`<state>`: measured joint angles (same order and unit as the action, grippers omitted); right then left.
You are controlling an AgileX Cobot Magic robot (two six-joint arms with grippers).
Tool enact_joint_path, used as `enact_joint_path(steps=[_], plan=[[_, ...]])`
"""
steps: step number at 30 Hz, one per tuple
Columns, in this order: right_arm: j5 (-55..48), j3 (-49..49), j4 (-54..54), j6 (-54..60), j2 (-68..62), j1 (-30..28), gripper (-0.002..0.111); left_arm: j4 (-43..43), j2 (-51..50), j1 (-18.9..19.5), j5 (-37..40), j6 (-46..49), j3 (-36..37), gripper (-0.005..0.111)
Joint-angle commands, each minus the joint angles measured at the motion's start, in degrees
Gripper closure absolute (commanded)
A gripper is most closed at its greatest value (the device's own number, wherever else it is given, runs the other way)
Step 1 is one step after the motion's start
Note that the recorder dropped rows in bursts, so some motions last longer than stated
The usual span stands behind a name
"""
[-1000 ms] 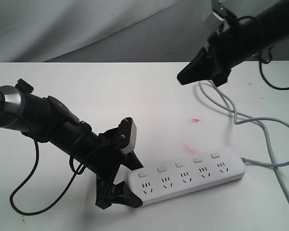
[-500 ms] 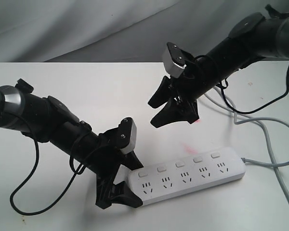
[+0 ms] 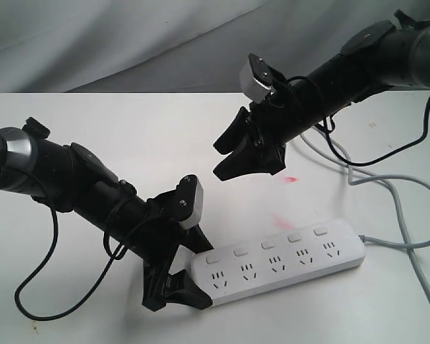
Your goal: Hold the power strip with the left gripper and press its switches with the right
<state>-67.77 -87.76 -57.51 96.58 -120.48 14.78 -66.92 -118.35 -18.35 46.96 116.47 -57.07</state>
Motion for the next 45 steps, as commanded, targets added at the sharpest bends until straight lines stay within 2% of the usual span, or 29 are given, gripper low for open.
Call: enact_joint_path(steps=[1,7,13,21,37,45], plan=[[-0.01,-0.07,0.90,-0.25,0.05,0.09,0.047,0.27,0.22,-0.33,-1.97,0.57,0.20,0.077],[-1.87,2.45,1.35,9.62,0.05,0.09,0.047,0.27,0.22,-0.33,-1.97,0.57,0.20,0.077],[-1.28,5.82,-5.16,16.64,0.05,0.55,0.047,0.27,0.22,-0.33,-1.97,0.57,0.20,0.077],[4.33,7.33,-4.38,18.58,-1.86,5.18,0.047,0.27,0.22,-0.33,-1.97,0.57,0.20,0.077],[1.84,7.33,-2.38,18.83,-7.21,6.02,0.047,0.27,0.22,-0.33,-1.97,0.57,0.20,0.077],[5.21,7.33,-1.39,18.54,-7.21,7.96,0.047,0.27,0.22,-0.33,-1.97,0.57,0.20,0.077]])
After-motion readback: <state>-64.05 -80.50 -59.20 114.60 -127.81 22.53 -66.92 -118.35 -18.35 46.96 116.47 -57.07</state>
